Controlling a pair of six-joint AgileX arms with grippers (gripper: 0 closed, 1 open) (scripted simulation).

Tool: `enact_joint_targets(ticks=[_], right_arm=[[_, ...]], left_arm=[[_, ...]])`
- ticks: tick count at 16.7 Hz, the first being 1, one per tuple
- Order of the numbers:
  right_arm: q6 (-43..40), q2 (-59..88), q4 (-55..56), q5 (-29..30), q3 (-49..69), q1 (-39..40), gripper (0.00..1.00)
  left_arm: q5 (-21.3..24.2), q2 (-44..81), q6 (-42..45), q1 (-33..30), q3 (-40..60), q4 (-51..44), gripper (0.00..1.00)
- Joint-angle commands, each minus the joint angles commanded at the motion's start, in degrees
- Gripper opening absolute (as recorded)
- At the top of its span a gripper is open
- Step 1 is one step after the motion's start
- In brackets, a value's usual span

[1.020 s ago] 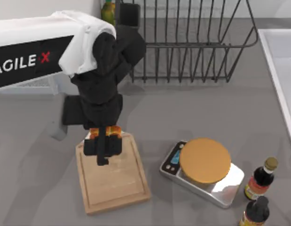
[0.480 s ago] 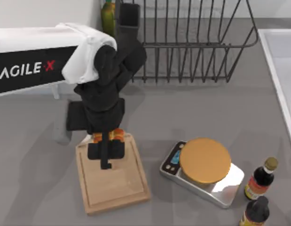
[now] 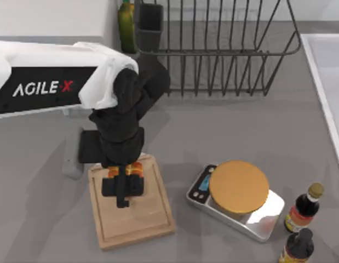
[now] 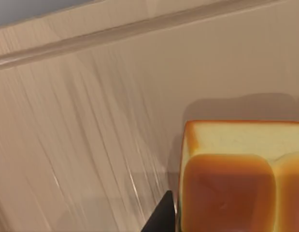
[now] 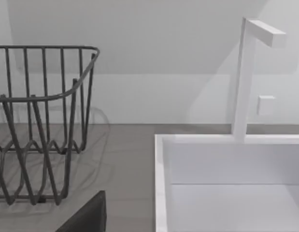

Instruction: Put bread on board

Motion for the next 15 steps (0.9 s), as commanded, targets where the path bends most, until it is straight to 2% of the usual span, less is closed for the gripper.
enact_joint_targets(ticks=[2,15], right_arm=[[0.00,0.00,0.00,0.00,0.00,0.00,1.00],[0.00,0.00,0.00,0.00,0.00,0.00,1.00]], left_arm=[[0.00,0.00,0.00,0.00,0.00,0.00,0.00],[0.00,0.00,0.00,0.00,0.00,0.00,0.98]])
